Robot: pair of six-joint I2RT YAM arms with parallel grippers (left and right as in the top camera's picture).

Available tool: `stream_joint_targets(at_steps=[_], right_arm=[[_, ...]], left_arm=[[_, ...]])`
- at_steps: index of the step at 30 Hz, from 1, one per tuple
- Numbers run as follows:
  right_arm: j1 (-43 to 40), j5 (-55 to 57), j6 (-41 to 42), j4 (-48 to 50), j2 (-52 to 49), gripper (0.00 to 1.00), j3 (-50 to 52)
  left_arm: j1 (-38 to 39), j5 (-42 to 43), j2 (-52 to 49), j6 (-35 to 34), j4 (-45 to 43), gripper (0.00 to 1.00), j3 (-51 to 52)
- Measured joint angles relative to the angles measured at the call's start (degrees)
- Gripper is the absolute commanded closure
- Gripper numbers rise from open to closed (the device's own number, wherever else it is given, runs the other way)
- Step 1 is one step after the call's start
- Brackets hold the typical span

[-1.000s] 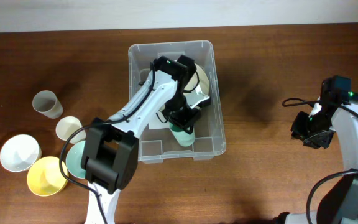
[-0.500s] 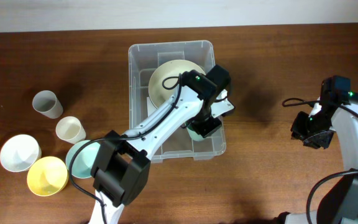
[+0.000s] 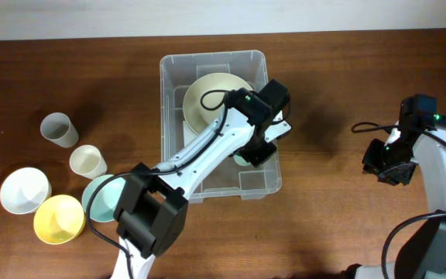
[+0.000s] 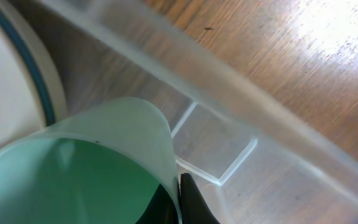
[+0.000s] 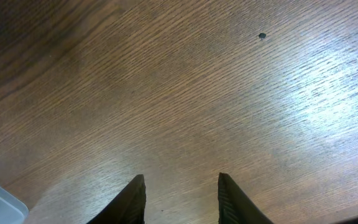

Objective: Pack container
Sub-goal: 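Carry the mint green cup into the container's front right corner, then withdraw the left gripper to the cream cup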

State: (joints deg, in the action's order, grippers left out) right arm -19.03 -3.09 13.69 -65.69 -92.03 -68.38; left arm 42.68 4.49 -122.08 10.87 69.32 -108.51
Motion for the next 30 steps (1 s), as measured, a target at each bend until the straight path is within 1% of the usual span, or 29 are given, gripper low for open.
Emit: stream_joint_targets(at_steps=[4, 9, 11, 12, 13, 20, 22, 25, 27, 28, 30], right_arm=[[0.0, 0.0, 0.0, 0.0, 0.0, 0.67, 0.0], [0.0, 0.0, 0.0, 0.0, 0.0, 0.67, 0.0], [0.0, 0.0, 0.0, 0.0, 0.0, 0.66, 0.0], [0.0, 0.0, 0.0, 0.0, 0.0, 0.66, 0.0], [0.0, 0.0, 0.0, 0.0, 0.0, 0.67, 0.0], [0.0, 0.0, 0.0, 0.0, 0.0, 0.67, 0.0], [0.0, 0.0, 0.0, 0.0, 0.0, 0.67, 0.0], [0.0, 0.0, 0.0, 0.0, 0.0, 0.67, 0.0], [0.0, 0.0, 0.0, 0.0, 0.0, 0.67, 0.0], [0.0, 0.0, 0.0, 0.0, 0.0, 0.67, 0.0], [0.0, 0.0, 0.0, 0.0, 0.0, 0.66, 0.0]], left_arm=[[1.9, 1.2, 0.0, 0.0, 0.0, 0.99, 0.0], [3.4, 1.5, 0.0, 0.0, 0.0, 0.96, 0.0], [3.4, 1.6, 0.0, 0.0, 0.0, 0.91, 0.0], [3.4, 1.7, 0.0, -0.1, 0.0, 0.82, 0.0], [3.4, 1.7, 0.0, -0.2, 0.0, 0.8, 0.0], [3.4, 2.1, 0.0, -0.4, 0.0, 0.78, 0.0], [3.4, 2.1, 0.0, -0.4, 0.0, 0.74, 0.0], [3.4, 2.1, 0.0, -0.4, 1.0, 0.73, 0.0], [3.3, 1.9, 0.1, -0.4, 3.2, 0.71, -0.8], [3.2, 1.5, 0.3, -0.5, 4.1, 0.66, -1.5], [3.0, -0.3, 1.5, -0.6, 6.3, 0.44, -3.6]])
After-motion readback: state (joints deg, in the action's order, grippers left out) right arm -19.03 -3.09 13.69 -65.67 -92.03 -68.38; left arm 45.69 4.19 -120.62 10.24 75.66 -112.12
